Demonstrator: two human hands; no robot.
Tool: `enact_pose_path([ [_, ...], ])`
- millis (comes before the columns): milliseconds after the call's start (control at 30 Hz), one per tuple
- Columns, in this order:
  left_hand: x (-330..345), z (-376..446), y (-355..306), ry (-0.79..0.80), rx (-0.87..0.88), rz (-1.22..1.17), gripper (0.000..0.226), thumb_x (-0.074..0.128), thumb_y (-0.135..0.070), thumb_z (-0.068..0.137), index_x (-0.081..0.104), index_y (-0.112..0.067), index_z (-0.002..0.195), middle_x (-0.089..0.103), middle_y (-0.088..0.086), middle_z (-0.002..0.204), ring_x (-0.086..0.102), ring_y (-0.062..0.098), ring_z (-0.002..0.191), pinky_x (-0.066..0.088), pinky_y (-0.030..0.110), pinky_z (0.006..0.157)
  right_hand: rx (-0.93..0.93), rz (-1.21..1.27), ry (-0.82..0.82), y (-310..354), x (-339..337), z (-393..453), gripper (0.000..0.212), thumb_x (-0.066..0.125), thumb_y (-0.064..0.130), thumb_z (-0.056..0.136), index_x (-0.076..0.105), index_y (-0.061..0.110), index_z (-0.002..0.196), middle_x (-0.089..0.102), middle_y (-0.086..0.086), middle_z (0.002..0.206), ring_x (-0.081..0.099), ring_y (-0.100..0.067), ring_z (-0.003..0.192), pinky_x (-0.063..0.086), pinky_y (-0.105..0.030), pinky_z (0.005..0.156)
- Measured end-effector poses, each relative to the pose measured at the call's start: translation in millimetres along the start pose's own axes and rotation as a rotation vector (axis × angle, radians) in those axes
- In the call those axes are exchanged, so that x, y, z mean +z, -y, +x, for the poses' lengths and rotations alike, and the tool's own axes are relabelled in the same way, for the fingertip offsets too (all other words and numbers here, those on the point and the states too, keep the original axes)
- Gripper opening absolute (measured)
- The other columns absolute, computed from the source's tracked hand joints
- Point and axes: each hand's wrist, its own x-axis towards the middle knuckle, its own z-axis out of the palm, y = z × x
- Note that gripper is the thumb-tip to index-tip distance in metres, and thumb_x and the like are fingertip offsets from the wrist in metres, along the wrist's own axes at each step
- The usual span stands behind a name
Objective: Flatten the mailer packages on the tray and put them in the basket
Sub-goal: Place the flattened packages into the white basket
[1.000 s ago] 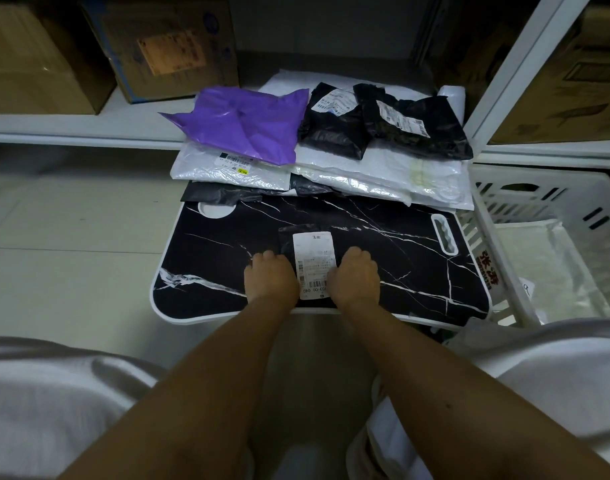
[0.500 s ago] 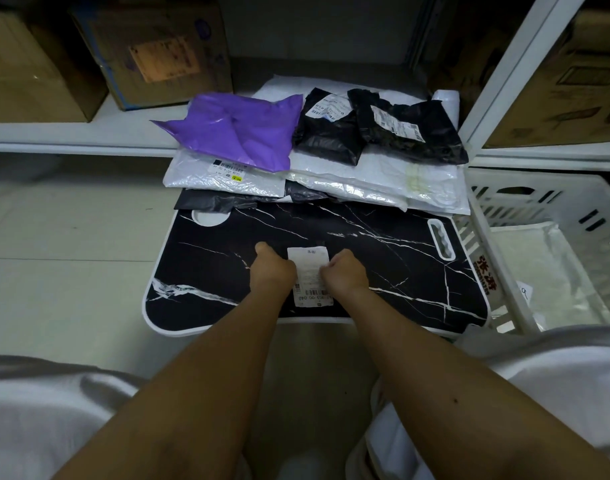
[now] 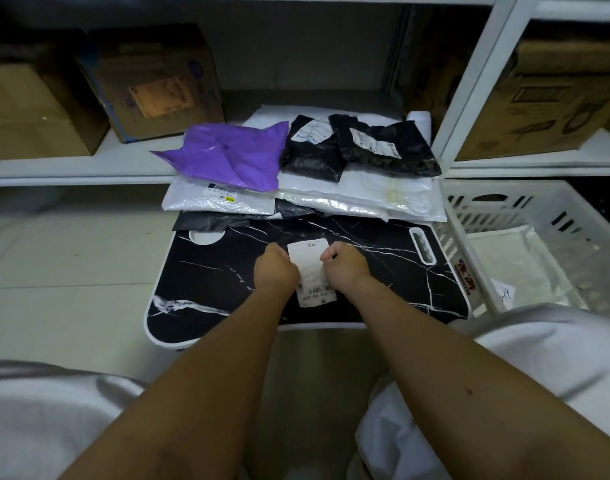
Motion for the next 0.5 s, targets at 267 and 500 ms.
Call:
enact_pose_path([
  [267,0.8,-14.5,-36.7,-0.005,0.043,0.027,0.020,0.043,-0.004,0.091,0.057,-0.004,0.105,0.062,0.015,0.113,0.057,0.030,0.105,0.039,0.029,0.077,-0.013,-0.059,0.070,9.1,-50.2,0.2,0.012,0.053,0.008,0.091,0.061,0.011,0.084,0.067,-0.011,0.097,0.064,-0.026,0.093,0.052,-0.035,0.086],
  [500,5.5,-28.3,-92.0,-0.005,0.127,0.078,0.019,0.044,-0.004,0.093,0.063,-0.001,0.096,0.064,0.019,0.113,0.059,0.034,0.107,0.043,0.031,0.079,-0.034,-0.158,0.052,19.4,-117.6,10.3,0.025,0.061,0.009,0.089,0.065,-0.004,0.111,0.067,-0.016,0.114,0.063,-0.028,0.107,0.050,-0.039,0.097],
])
